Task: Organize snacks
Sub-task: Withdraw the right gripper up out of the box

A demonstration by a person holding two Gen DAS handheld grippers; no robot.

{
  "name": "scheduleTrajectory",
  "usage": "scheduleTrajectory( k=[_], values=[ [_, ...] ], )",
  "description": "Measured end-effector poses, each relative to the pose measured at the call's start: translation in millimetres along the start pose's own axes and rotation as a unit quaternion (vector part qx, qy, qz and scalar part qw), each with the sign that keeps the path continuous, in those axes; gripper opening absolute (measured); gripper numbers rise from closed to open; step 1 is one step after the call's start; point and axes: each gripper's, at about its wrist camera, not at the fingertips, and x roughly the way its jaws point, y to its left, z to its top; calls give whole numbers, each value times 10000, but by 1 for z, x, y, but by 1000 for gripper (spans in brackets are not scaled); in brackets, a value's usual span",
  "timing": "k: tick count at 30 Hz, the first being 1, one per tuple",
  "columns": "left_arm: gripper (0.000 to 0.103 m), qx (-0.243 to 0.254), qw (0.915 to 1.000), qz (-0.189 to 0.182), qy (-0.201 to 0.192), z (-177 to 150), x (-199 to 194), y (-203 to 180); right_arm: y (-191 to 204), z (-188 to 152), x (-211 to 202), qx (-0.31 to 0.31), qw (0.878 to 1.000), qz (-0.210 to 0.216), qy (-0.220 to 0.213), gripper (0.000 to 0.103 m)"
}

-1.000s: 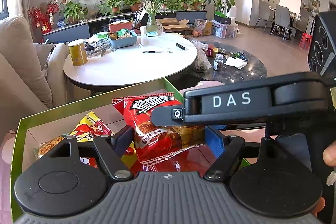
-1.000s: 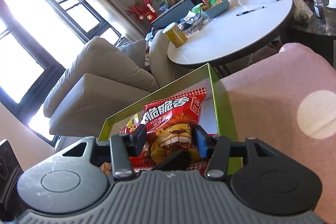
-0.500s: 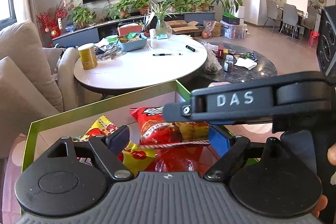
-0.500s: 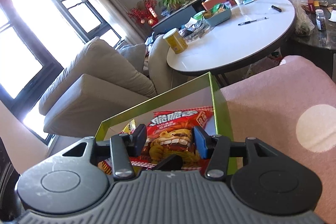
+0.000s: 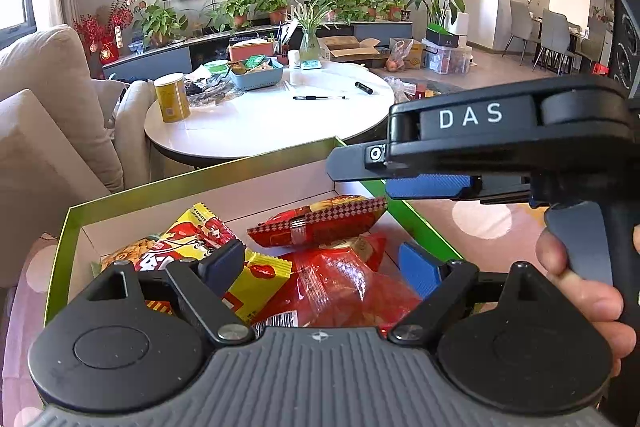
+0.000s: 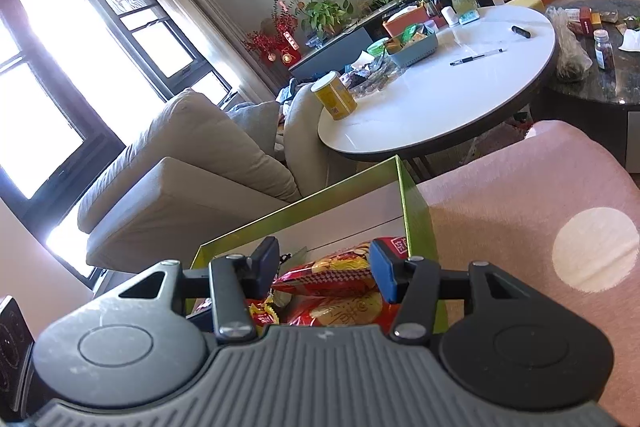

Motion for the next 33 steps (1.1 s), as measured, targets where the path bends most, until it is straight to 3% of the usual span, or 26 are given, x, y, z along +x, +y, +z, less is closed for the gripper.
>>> scheduleTrajectory(
  k=[7,14,25,33],
  values=[
    [83,-125,9999,96,-62,-3,-22,7,3,-1,-9,-43,9999,104,-31,90],
    [86,-280,9986,304,-341,-16,-73,26,20,-6,-25,-309,9991,258,-106,90],
    [89,-492,9943,852,-409,-70,-140,61,62,-52,-42,-1203,9916,299,374,90],
    [91,-593,9923,871,-649,-108,-172,55,79,-89,-69,-1798,9833,100,259,90]
  ],
)
